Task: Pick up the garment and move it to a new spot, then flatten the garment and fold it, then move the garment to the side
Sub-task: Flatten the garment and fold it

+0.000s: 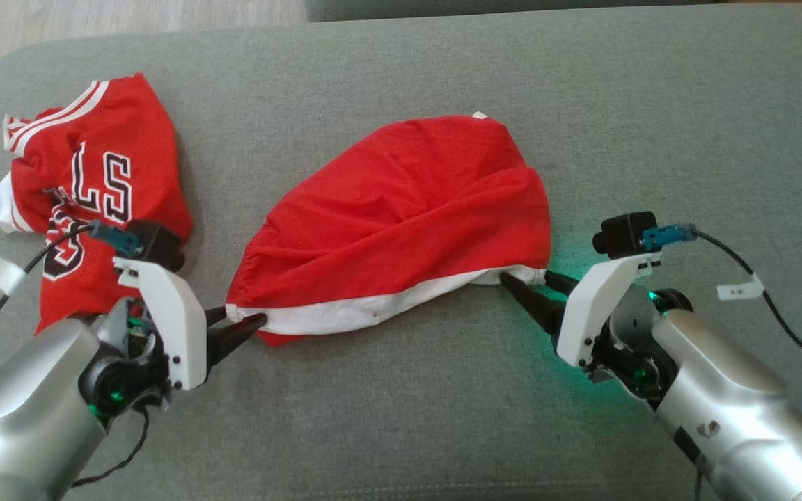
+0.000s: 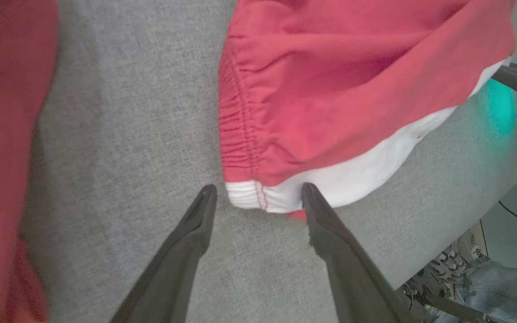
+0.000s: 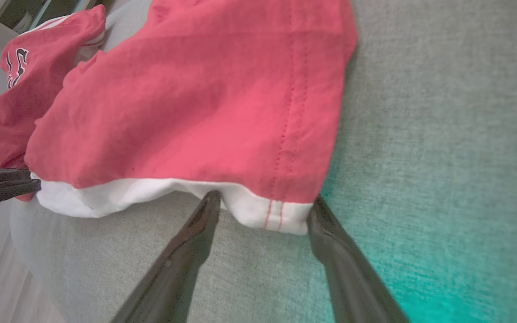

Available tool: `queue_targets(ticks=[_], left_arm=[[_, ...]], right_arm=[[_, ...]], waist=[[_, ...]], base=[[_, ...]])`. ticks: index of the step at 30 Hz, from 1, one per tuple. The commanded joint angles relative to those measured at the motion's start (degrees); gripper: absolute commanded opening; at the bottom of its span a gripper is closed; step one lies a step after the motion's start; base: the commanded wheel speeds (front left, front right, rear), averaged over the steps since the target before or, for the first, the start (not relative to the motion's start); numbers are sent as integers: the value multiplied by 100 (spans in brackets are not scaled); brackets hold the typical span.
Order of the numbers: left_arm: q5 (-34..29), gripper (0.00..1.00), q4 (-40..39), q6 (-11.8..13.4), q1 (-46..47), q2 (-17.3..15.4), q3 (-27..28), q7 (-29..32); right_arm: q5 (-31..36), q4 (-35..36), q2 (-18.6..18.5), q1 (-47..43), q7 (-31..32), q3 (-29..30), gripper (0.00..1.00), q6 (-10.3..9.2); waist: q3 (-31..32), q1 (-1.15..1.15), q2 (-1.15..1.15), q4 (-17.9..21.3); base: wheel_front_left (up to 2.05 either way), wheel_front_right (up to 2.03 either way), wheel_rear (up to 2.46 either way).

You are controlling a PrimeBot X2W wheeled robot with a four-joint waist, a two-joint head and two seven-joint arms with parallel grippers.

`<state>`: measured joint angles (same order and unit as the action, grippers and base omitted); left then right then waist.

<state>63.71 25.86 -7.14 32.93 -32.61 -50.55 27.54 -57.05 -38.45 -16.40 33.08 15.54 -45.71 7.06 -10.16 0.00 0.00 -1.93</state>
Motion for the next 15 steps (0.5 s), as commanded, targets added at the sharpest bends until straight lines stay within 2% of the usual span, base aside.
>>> queue_targets(ticks=[1,2,3,4,5,10,15], left_arm=[[61,100,-123,-35,408,-257,207,-86],[91,100,-108,-35,433,-262,144,-108],[119,82,-90,-35,456,-271,83,-130],[155,38,-71,-35,474,-279,24,-149],[174,0,-55,-35,492,-291,-36,-189],[302,0,-116,-35,532,-400,-263,-516],[513,0,-487,-35,606,-609,-267,-937]], right_arm=[[-59,103,-42,153,-59,-82,54,43],[-96,114,-52,173,-79,-134,0,43],[-134,119,-63,191,-98,-180,0,43],[-160,131,-77,212,-139,-224,0,43],[-185,144,-93,229,-210,-254,0,43],[-370,314,-225,192,-548,-347,0,43],[-562,885,-618,96,-813,-345,0,43]], waist=[[-2,0,0,4],[1,0,0,10],[9,0,0,17],[25,0,0,26],[55,0,0,33],[297,0,0,29],[525,0,0,19]], base=[[0,0,0],[0,0,0],[0,0,0],[0,0,0],[0,0,0],[0,0,0],[0,0,0]])
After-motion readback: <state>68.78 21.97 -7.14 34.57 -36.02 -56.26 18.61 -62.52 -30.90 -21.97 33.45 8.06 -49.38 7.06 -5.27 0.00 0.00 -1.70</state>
